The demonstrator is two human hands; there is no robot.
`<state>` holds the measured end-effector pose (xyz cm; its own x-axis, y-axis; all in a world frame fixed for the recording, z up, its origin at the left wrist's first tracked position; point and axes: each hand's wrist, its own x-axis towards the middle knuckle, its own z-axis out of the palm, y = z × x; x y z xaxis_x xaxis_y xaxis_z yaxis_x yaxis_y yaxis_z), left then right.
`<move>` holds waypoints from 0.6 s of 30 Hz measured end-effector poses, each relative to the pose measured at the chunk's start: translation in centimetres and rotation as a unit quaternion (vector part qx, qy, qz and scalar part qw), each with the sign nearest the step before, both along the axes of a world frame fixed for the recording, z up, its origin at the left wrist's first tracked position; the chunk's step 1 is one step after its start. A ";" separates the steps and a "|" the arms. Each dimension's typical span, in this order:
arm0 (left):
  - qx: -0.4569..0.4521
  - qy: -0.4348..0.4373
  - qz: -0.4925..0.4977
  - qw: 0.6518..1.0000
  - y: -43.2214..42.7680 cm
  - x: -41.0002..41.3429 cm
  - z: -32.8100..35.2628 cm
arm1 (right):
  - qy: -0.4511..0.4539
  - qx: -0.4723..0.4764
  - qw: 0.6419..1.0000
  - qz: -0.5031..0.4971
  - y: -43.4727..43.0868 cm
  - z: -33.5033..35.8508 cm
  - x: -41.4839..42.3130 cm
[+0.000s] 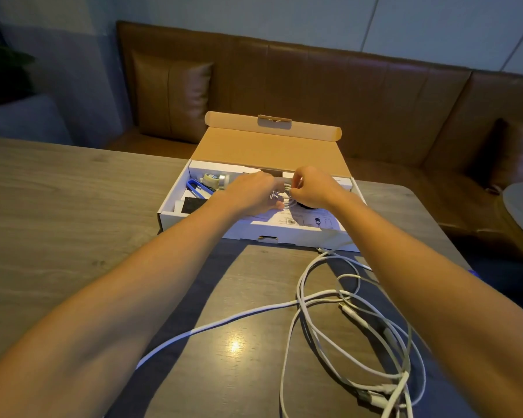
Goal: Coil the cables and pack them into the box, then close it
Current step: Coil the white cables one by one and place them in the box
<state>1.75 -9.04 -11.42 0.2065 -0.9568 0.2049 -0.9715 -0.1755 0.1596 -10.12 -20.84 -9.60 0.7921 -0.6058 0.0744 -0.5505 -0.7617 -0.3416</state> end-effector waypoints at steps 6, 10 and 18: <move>-0.065 -0.004 -0.015 0.998 0.4 -0.9 -0.1 | -0.016 0.000 1.000 0.014 0.4 0.0 -0.6; -0.063 -0.003 -0.012 0.998 0.5 -0.8 0.0 | -0.025 -0.008 1.000 0.003 0.4 1.2 -0.8; -0.069 0.024 0.002 0.997 1.3 -2.4 1.8 | -0.025 0.005 0.999 0.033 1.7 3.7 -4.0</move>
